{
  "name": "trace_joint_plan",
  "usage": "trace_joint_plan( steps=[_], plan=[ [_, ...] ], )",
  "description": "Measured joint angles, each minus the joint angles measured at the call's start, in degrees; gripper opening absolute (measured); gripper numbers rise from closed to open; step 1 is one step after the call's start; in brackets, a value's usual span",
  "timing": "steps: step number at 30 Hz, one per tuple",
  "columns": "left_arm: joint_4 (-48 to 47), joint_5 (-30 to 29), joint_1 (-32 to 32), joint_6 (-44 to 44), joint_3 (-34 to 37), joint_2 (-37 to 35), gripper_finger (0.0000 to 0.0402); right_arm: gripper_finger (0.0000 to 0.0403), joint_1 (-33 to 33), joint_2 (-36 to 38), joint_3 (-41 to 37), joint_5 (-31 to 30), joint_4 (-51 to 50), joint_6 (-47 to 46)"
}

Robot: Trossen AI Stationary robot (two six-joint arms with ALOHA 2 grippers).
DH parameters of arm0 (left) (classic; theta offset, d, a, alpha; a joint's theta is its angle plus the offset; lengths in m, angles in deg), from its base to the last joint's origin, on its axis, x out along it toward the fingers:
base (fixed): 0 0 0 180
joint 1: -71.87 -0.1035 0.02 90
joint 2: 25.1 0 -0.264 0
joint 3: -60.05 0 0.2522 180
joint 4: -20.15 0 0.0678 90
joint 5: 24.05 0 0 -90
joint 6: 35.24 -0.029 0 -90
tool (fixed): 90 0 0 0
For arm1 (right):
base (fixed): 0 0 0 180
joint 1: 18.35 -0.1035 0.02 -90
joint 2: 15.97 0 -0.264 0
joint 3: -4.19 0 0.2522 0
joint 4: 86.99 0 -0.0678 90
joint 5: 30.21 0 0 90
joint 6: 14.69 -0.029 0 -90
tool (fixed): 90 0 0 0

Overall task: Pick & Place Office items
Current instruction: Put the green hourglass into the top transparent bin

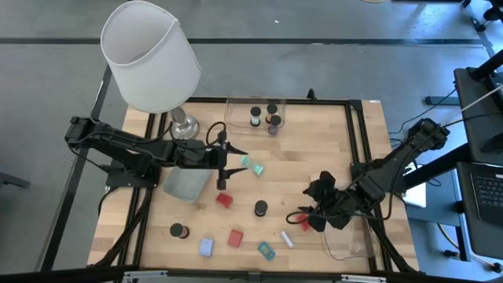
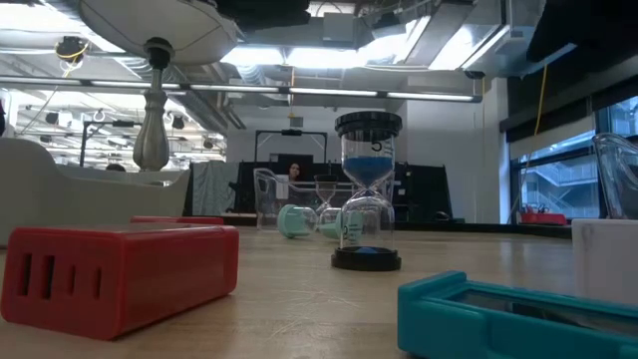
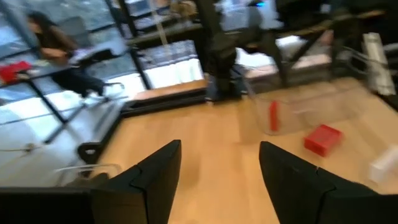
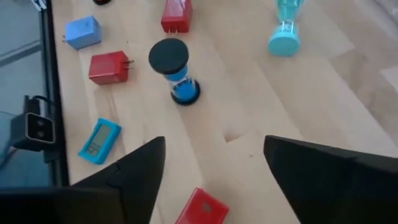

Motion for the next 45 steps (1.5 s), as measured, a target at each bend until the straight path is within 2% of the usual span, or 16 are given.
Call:
trace_joint_plan(
  steps=[8, 13, 16, 22, 27, 33, 40, 45],
  plan=[
    [-5.57, 1.57, -1.73, 4.18, -0.07, 2.84, 0.0284, 0.0319, 3.09, 0.0, 0.0, 0.21, -0.05, 9.08],
    [-5.3, 4.61, -6.0, 4.49, -0.09, 9.39, 0.0309, 0.032, 6.13, 0.22, 0.0, 5.74, -0.67, 13.91],
    [-6.54, 5.44, -8.31, 0.96, -1.22, 14.41, 0.0312, 0.0319, 7.67, 0.22, 0.0, 8.77, -2.17, 15.22],
    [-15.54, 5.88, -10.8, -12.99, -5.5, 20.97, 0.031, 0.0319, 8.98, 0.22, 0.0, 9.29, -7.48, 16.8],
    [-24.91, 7.91, -12.97, -15.37, -10.63, 25.69, 0.031, 0.0319, 9.72, 0.22, 0.0, 9.31, -10.49, 17.61],
    [-28.99, 13.08, -15.4, -19.1, -14.86, 31.42, 0.031, 0.0319, 11.48, 0.22, 0.0, 12.07, -10.74, 20.72],
    [-30.69, 9.2, -16.72, -26.62, -16.02, 35.18, 0.031, 0.0319, 12.51, 0.22, 0.0, 12.34, -10.74, 22.38],
    [-31.49, 10.44, -17.03, -27.37, -16.02, 35.42, 0.031, 0.0319, 12.92, 0.22, 0.0, 12.34, -10.74, 22.9]
  ],
)
